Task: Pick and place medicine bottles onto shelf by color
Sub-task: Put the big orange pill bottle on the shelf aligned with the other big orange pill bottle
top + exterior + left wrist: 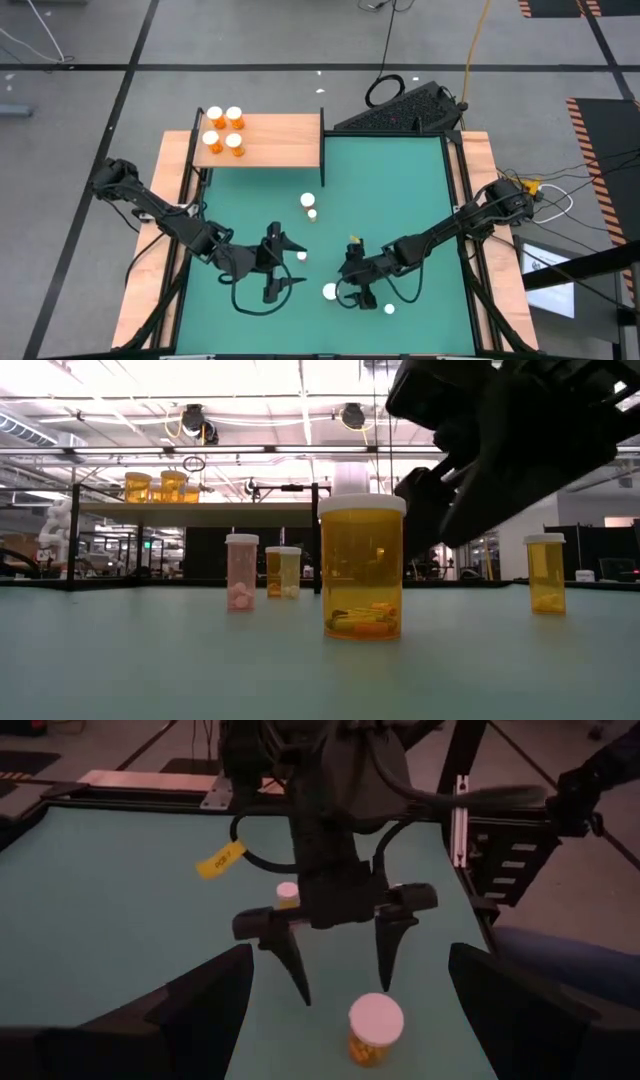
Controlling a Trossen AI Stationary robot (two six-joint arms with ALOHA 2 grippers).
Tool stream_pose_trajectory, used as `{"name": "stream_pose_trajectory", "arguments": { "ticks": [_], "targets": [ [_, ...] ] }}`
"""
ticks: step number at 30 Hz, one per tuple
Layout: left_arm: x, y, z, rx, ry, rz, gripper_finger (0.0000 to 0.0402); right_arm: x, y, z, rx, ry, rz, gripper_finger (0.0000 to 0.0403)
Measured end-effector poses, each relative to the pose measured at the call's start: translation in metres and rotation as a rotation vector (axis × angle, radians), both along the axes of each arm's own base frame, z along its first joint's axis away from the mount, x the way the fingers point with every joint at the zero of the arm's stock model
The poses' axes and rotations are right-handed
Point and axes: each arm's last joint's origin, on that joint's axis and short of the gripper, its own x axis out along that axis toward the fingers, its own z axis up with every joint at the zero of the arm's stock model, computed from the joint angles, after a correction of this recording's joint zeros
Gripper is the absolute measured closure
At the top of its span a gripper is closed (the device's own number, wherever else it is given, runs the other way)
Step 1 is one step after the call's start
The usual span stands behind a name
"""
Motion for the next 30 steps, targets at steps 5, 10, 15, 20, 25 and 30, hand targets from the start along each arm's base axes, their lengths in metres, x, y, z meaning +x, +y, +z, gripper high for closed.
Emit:
{"name": "stream_pose_trajectory", "arguments": {
  "ticks": [5,10,15,20,25,30],
  "targets": [
    [0.000,0.000,0.000,0.030,-0.002,-0.013,0.0062,-0.003,-0.001,-0.005,-0.005,-0.036,0.024,0.0046],
    [0.000,0.000,0.000,0.039,-0.003,-0.016,0.0062,-0.005,-0.001,-0.008,-0.002,-0.028,0.017,0.0046],
    [0.000,0.000,0.001,0.061,-0.008,-0.027,0.0062,0.002,0.010,-0.020,0.019,-0.074,0.045,0.0046],
    [0.001,0.000,0.001,0.059,-0.016,-0.026,0.0062,0.012,0.015,-0.037,0.030,-0.014,0.085,0.0046],
    [0.001,0.000,0.001,0.064,-0.015,-0.030,0.0062,0.016,0.014,-0.043,0.027,-0.036,0.105,0.0046],
    [0.000,0.000,0.001,0.076,-0.012,-0.034,0.0062,0.019,0.015,-0.048,-0.007,-0.071,0.118,0.0049]
  ]
}}
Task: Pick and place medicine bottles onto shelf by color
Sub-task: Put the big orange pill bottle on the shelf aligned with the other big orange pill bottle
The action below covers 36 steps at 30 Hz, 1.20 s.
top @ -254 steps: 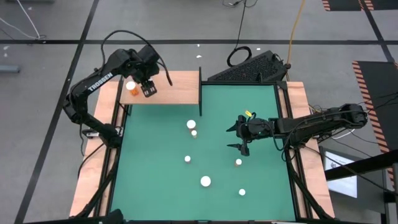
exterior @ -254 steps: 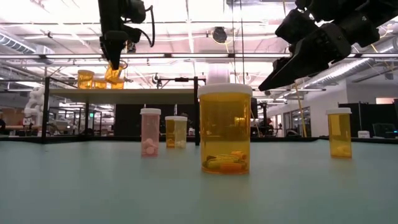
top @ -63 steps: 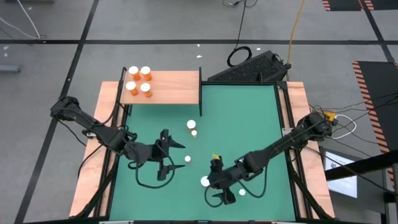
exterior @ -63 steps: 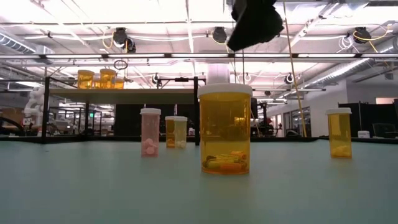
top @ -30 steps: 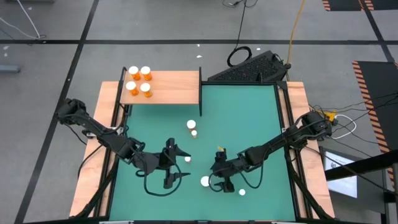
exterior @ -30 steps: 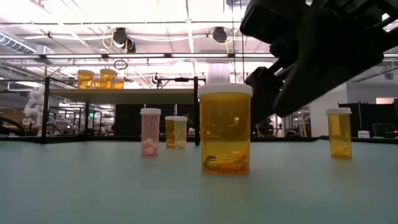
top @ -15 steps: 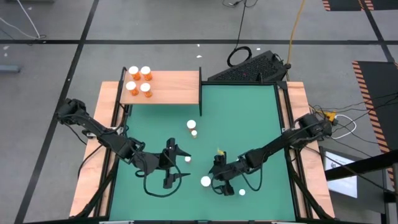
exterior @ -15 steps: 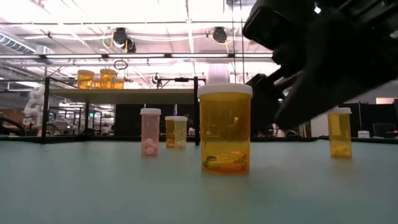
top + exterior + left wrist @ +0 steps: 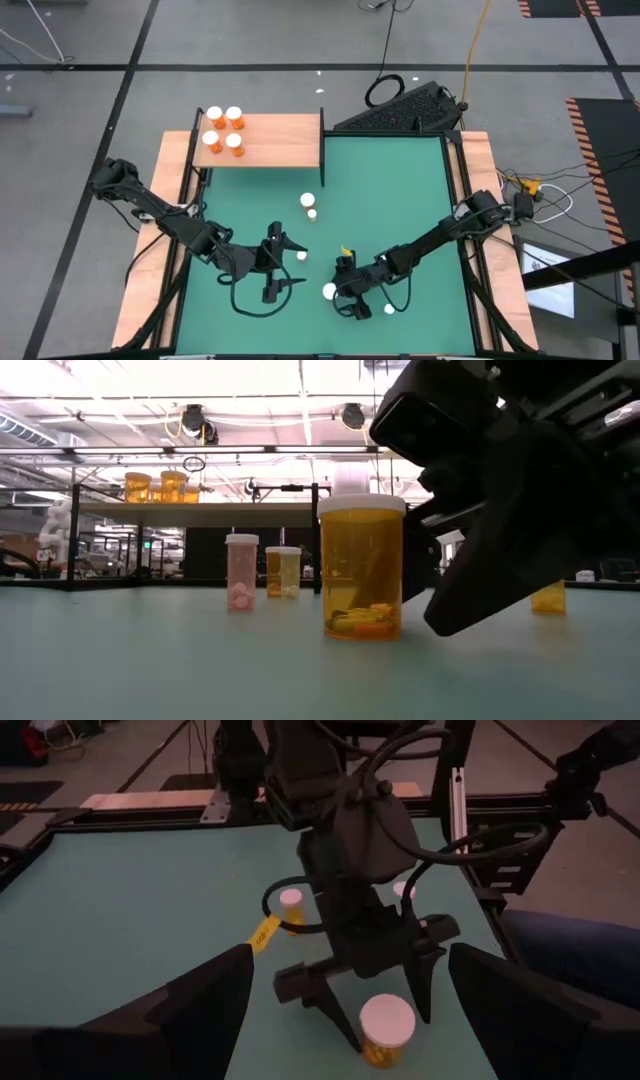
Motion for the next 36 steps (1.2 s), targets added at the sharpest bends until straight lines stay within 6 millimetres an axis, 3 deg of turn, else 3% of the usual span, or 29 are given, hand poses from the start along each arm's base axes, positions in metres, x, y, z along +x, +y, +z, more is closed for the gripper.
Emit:
{"name": "stream_pose_trajectory", "arguments": {
  "ticks": [11,28,36],
  "targets": [
    [0.0001,-0.0001,0.0005,-0.002,-0.005,-0.001,0.0062,0.0000,-0.0008,-0.0030,-0.094,-0.033,0.020,0.0113],
    [0.0003,-0.0002,0.0011,-0.008,-0.010,-0.001,0.0062,0.0028,-0.0011,-0.0019,-0.091,-0.071,0.025,0.0203],
    [0.0004,-0.0003,0.0012,-0.009,-0.011,-0.001,0.0062,0.0029,-0.0010,-0.0017,-0.090,-0.075,0.026,0.0222]
  ]
}}
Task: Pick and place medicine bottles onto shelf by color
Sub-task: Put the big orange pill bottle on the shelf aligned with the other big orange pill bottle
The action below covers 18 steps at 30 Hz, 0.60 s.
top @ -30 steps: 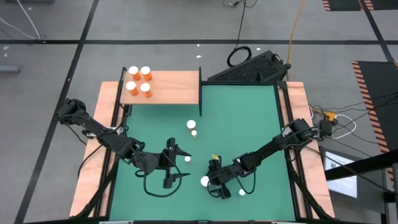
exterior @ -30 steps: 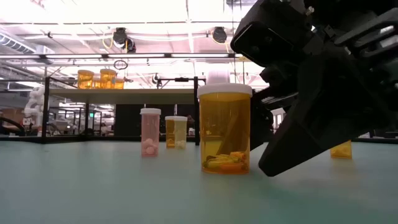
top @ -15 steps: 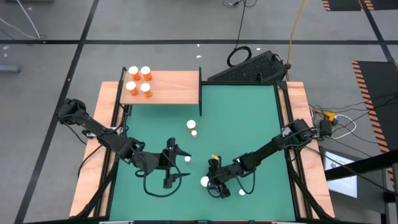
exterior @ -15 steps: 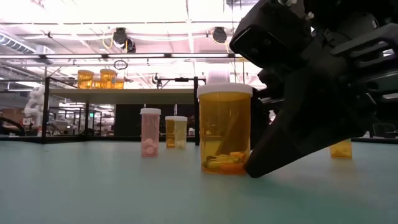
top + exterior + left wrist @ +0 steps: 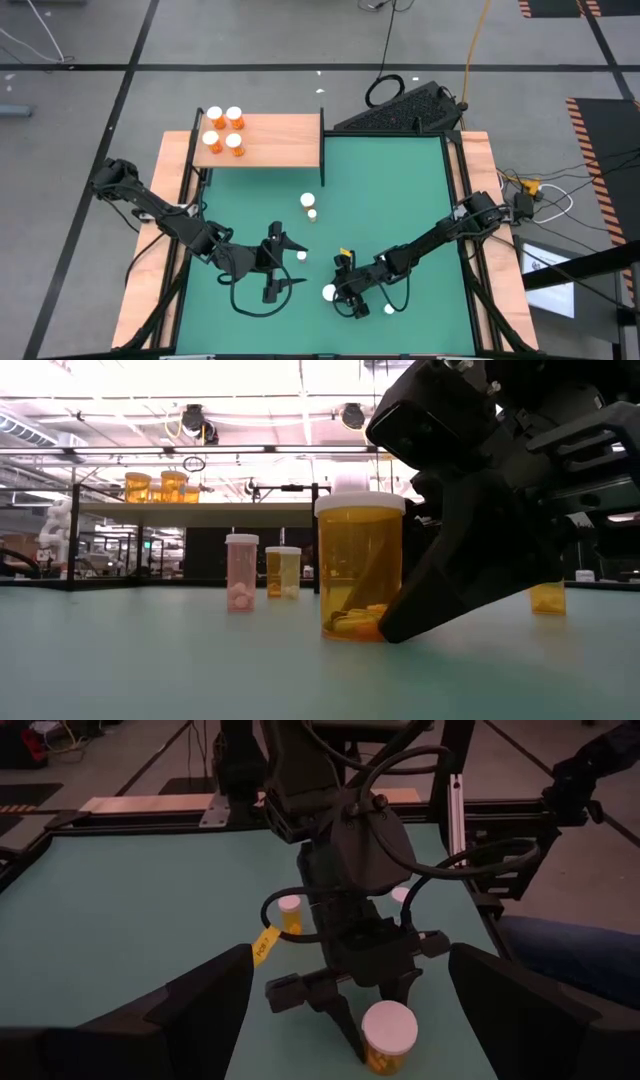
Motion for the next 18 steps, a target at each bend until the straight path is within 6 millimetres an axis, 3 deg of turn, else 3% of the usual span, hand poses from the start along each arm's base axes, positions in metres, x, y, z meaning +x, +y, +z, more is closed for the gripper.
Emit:
{"name": "stream_pose_trajectory", "arguments": {
  "ticks": [12,18],
  "targets": [
    [0.000,0.001,0.000,0.002,0.005,0.004,0.0062,-0.001,0.000,0.005,0.043,0.010,0.006,0.0221],
    [0.004,0.010,-0.003,-0.010,0.033,0.047,0.0062,-0.003,-0.003,0.032,0.061,-0.024,-0.002,0.0221]
  ]
}}
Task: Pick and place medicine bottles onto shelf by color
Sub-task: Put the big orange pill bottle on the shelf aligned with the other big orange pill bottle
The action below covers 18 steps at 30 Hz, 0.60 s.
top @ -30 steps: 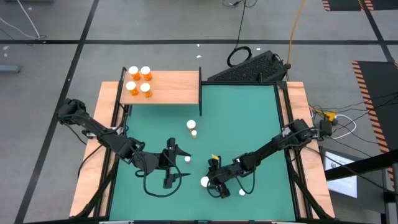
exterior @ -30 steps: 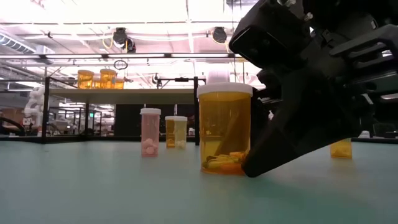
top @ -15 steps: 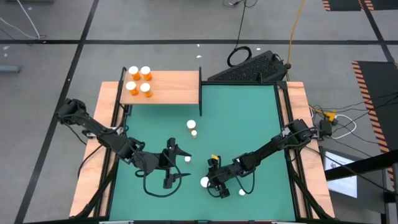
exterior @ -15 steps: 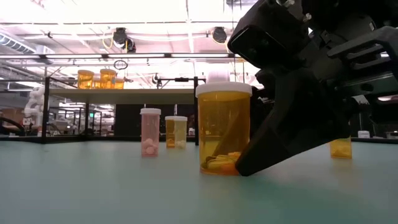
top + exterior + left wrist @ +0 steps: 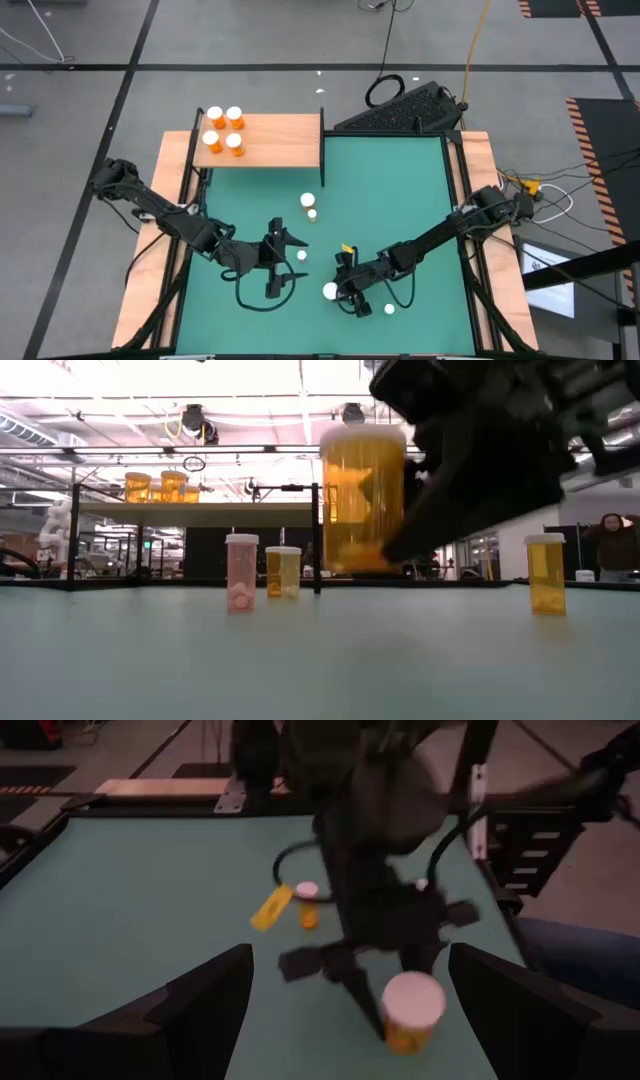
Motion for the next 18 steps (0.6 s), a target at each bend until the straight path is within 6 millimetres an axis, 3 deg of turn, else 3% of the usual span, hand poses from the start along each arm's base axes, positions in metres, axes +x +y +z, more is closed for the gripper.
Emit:
{"name": "stream_pose_trajectory", "arguments": {
  "ticks": [7,18],
  "targets": [
    [0.005,0.017,-0.005,0.007,0.049,0.063,0.0062,-0.005,-0.023,0.032,-0.013,0.014,-0.100,0.0220],
    [0.016,0.048,-0.006,0.091,0.076,0.103,0.0062,-0.021,-0.081,0.070,-0.171,0.059,-0.418,0.0220]
  ]
}}
